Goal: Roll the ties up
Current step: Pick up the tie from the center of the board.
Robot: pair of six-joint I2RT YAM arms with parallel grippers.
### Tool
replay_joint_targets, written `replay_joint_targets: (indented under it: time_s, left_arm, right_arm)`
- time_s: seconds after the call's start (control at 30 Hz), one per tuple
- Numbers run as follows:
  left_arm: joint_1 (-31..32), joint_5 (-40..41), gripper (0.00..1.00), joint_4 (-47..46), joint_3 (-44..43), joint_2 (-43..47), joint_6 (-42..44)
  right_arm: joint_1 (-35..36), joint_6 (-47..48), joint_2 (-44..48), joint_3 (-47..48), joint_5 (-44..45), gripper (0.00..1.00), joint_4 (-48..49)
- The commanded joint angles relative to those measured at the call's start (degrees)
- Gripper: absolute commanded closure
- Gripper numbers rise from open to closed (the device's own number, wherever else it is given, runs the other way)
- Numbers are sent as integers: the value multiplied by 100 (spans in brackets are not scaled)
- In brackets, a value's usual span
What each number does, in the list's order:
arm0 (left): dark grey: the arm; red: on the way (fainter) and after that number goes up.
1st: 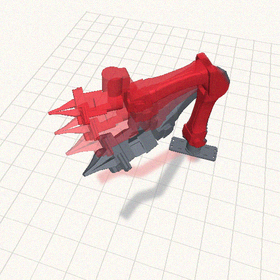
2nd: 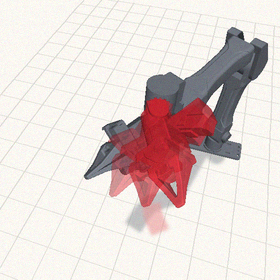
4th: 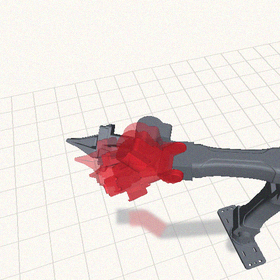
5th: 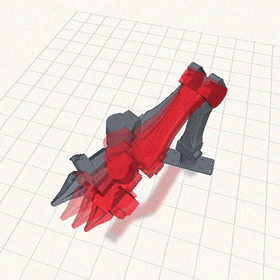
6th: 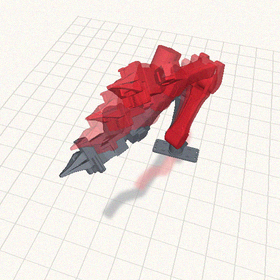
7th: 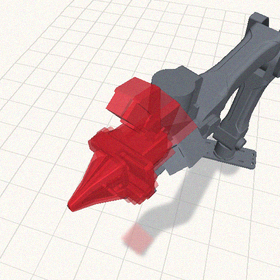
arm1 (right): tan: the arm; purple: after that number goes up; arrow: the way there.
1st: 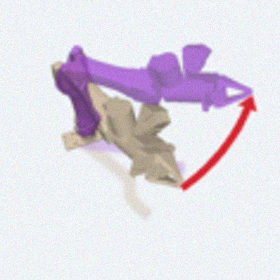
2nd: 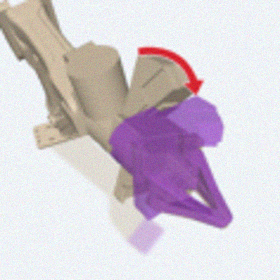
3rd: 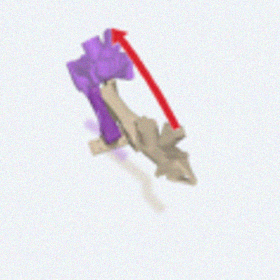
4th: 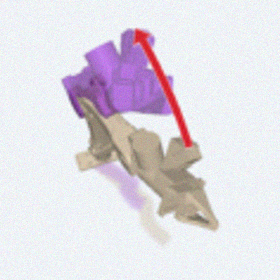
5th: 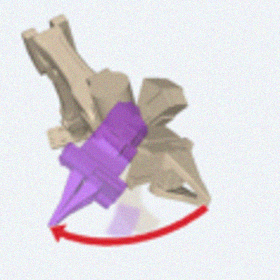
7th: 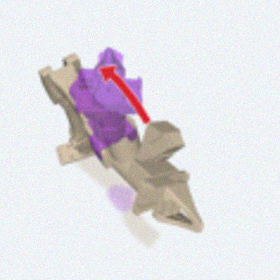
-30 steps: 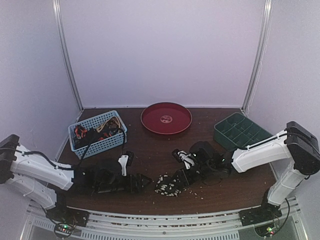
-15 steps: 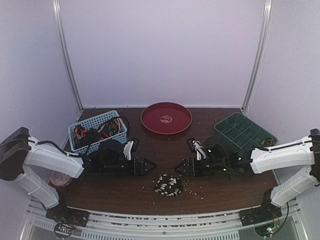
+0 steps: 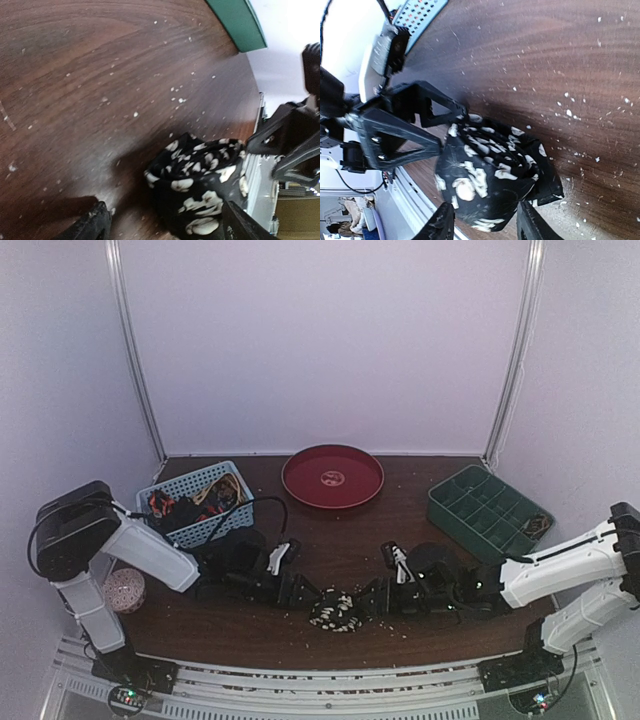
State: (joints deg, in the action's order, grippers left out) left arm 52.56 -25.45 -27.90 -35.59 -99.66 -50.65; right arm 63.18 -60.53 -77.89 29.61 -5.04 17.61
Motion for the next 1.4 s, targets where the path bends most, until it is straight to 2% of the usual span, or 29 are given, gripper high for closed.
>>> replay_joint_targets:
  time_s: [0.0,0.1,0.33,0.87,1.27,1.37]
  left_arm:
    - [11,-491,22,-869,-93,-302,-405]
    - [50,-565,22,-1343,69,-425,-676]
    - [198,-628,21,-1586,83,-518,-903]
    - [369,-579,22,-1628,-170,-856,-1250]
    - [474,-912,32,-1350,-556,-1213,-1372]
    - [483,-908,40,-1307,-571,-1223,-1333]
  right_arm:
    - [38,-197,-358,-114,58,59,457]
    - [53,-212,-580,-190,-11,65,675]
    - [46,-99,-930,-306,-2,75,905]
    - [50,151,-1185,-535,-14,78,1359]
    - [49,419,-1307,-546,6,78,1530]
    - [53,455,-1317,-552,57,79,1545]
